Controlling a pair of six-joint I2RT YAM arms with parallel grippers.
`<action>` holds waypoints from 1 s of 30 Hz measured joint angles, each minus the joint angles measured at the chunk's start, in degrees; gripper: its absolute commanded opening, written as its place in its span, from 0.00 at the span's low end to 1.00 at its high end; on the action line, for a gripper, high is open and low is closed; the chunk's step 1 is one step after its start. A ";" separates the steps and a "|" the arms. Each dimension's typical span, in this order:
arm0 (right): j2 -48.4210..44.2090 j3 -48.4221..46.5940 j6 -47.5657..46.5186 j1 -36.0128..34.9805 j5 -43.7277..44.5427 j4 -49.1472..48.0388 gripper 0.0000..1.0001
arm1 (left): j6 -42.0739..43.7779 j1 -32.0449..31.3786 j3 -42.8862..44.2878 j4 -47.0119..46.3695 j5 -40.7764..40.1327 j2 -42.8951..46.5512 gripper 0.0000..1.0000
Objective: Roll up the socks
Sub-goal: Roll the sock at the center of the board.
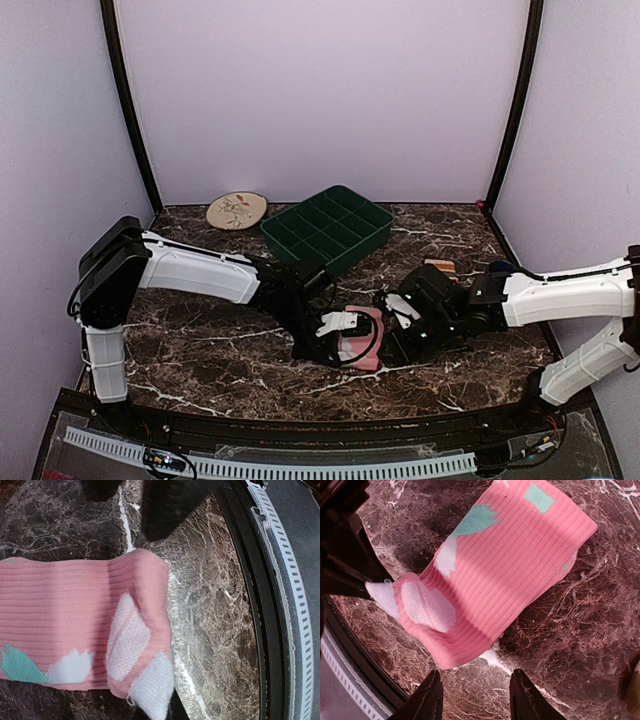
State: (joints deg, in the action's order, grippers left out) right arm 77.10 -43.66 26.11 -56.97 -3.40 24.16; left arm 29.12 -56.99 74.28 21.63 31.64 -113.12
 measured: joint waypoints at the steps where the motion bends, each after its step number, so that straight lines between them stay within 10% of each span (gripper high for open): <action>1: -0.26 0.22 0.09 -1.38 1.79 0.17 0.44 | -0.09 0.28 0.70 0.42 0.55 -0.50 0.00; 30: 7.80 -4.13 -9.03 -22.34 34.03 2.64 0.46 | -4.26 5.11 7.41 3.69 12.52 -7.32 0.00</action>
State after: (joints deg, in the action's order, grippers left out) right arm 84.90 -47.79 17.08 -79.31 30.63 26.81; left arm 24.86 -51.88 81.69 25.32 44.16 -120.44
